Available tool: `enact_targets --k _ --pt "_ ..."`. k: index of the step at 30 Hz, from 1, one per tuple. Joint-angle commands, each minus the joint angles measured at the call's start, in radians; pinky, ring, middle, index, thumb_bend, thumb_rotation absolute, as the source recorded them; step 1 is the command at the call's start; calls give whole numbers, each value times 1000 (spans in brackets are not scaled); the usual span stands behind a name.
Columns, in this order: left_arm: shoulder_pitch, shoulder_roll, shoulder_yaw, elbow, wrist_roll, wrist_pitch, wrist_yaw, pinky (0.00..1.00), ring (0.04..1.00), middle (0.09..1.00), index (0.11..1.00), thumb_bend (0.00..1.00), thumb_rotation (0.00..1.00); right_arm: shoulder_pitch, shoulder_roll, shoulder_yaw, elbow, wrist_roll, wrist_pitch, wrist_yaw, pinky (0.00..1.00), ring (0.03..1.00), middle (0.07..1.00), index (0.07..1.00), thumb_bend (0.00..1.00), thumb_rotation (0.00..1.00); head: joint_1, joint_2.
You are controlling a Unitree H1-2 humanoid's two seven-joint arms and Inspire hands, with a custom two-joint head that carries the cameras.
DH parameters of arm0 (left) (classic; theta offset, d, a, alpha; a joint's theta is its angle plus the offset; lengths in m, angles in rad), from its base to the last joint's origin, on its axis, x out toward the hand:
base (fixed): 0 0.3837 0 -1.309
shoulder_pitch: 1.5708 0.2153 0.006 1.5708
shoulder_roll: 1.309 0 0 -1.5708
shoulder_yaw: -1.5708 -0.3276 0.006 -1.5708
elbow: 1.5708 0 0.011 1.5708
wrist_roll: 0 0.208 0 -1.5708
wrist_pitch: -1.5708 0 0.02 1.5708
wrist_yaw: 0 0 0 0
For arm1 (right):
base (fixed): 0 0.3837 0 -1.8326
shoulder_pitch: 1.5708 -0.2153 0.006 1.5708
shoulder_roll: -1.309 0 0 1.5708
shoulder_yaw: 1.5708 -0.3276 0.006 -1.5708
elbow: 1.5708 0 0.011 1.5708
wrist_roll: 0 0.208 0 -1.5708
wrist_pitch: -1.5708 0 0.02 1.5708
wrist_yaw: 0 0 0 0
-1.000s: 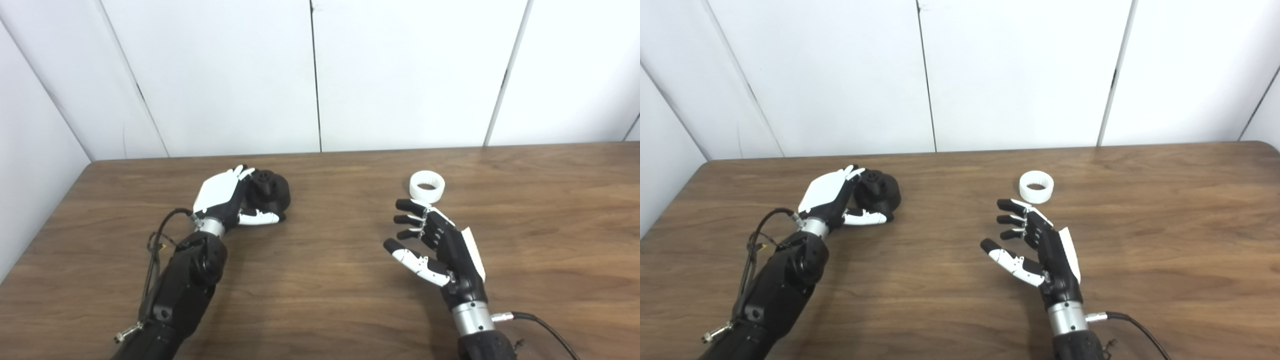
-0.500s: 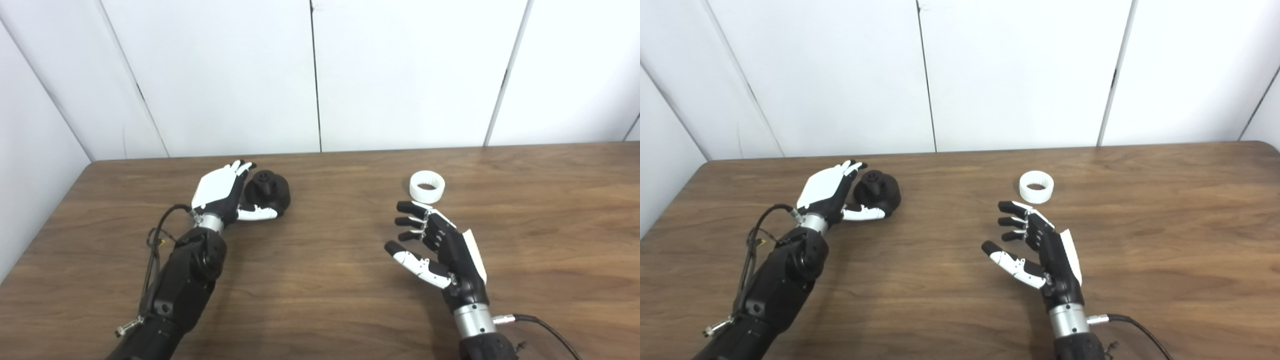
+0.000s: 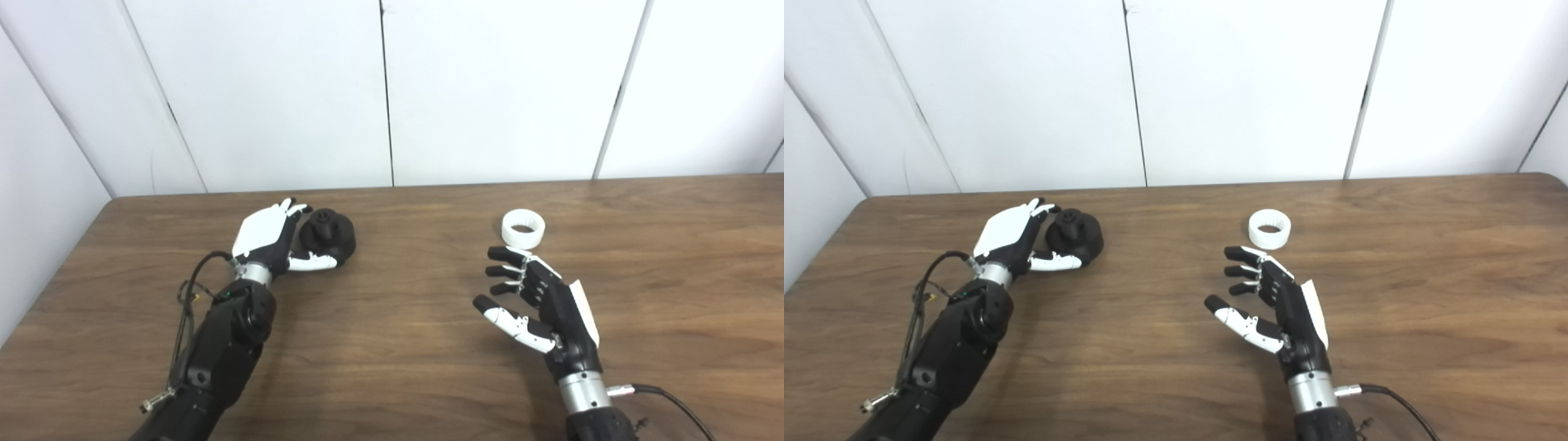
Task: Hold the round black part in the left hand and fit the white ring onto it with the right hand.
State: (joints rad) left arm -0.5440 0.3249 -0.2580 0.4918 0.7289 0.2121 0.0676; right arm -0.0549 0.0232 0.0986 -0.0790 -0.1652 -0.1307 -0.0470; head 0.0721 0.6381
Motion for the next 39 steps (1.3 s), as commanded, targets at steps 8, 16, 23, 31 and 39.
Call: enact_targets --k 8,16,23,31,39 --pt "-65 22 3 31 -7 -13 31 850 981 984 837 992 542 -25 0 -4 -48 -1 5 1 571 703 768 722 670 275 1 4" --pt "-75 12 3 81 -24 -26 54 841 970 975 824 1000 544 -24 -4 -4 -62 -6 22 1 549 689 769 723 661 267 -4 9" --pt "-79 -18 45 123 -114 -79 79 853 973 969 816 994 466 -24 -5 -4 -66 -6 29 2 559 693 769 721 665 271 -4 12" --pt "-73 -66 117 171 -243 -166 120 780 938 943 754 995 358 -20 -2 -1 -70 -9 30 2 551 685 763 718 669 272 -6 15" --pt "-62 -83 117 194 -266 -209 151 770 926 929 708 930 298 -15 -3 -2 -72 -17 28 -1 556 691 762 720 667 277 -5 17"
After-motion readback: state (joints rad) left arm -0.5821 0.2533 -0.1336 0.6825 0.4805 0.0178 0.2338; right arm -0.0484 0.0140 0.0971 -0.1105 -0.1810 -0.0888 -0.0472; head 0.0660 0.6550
